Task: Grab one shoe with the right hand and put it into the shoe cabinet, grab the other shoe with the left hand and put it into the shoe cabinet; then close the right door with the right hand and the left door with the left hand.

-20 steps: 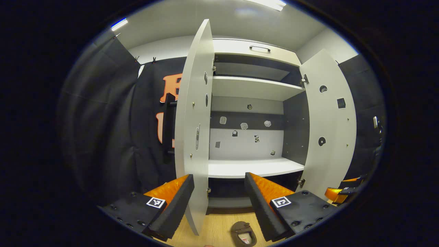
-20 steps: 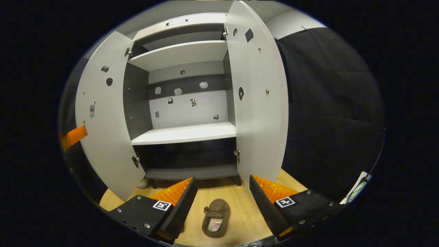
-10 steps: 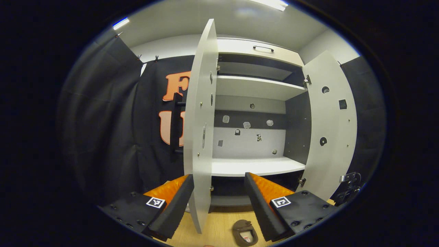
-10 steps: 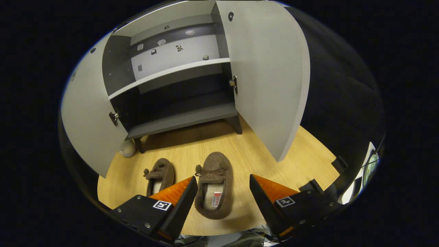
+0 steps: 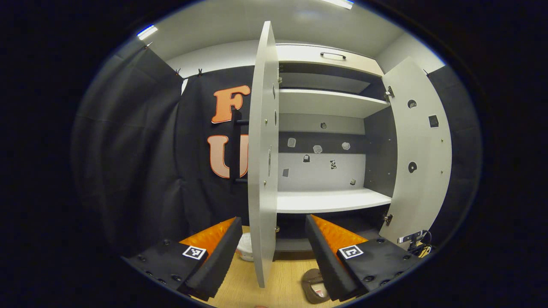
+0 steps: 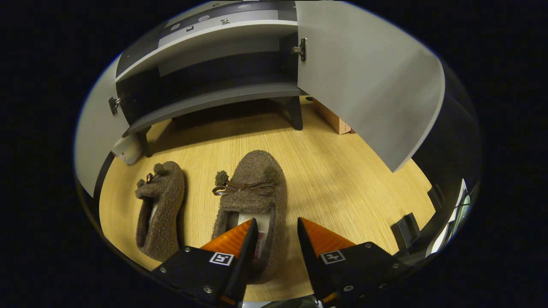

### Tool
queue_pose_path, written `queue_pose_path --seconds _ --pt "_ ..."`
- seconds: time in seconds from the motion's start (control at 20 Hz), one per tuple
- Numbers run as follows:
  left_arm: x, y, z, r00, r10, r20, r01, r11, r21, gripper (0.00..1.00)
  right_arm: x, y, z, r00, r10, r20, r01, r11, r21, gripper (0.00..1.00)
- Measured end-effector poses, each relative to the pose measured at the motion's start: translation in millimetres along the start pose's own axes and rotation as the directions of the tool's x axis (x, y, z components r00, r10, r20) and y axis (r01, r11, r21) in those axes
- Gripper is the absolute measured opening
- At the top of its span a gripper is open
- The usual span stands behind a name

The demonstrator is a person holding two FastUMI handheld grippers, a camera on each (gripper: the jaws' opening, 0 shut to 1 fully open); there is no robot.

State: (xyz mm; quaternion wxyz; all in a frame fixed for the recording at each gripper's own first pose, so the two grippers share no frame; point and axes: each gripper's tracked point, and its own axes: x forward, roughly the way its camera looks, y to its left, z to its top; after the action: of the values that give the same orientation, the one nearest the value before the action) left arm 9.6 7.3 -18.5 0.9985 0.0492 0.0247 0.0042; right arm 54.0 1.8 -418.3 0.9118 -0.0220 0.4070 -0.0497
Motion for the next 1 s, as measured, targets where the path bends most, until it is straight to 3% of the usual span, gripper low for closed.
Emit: queue_pose_path --seconds 0.05,0.1,0.15,0.3,0.4,0.75,1.0 --pt "-1 2 -1 1.0 0.006 -0.003 -0.006 1.0 0.003 0.96 4 -1 -1 1.0 -0.012 -0.011 0.012 1.0 -0.015 0.53" --pt "-1 4 -2 1.0 0.013 -0.005 -0.012 1.0 0.006 0.97 8 1 -2 1.0 -0.012 -0.014 0.012 1.0 -0.02 0.41" --pt "-3 5 -4 1.0 0.017 -0.008 -0.017 1.0 0.009 0.97 11 5 -1 1.0 -0.005 -0.015 0.005 1.0 -0.023 0.41" --pt "-3 7 -10 1.0 0.021 -0.02 -0.021 1.0 0.008 0.96 13 3 2 1.0 -0.029 -0.005 0.029 0.999 -0.041 0.1" --pt "-1 7 -14 0.999 0.021 -0.026 -0.021 1.0 0.0 0.97 9 5 10 1.0 -0.01 -0.003 0.01 1.0 -0.015 0.02" --pt "4 2 -19 1.0 0.001 -0.027 -0.002 1.0 -0.022 0.96 -49 38 54 0.996 0.079 0.038 -0.08 0.996 0.029 0.02" --pt "5 -1 -18 1.0 -0.01 -0.015 0.01 1.0 -0.022 0.96 -100 67 122 0.983 0.137 0.125 -0.139 0.99 0.003 0.02"
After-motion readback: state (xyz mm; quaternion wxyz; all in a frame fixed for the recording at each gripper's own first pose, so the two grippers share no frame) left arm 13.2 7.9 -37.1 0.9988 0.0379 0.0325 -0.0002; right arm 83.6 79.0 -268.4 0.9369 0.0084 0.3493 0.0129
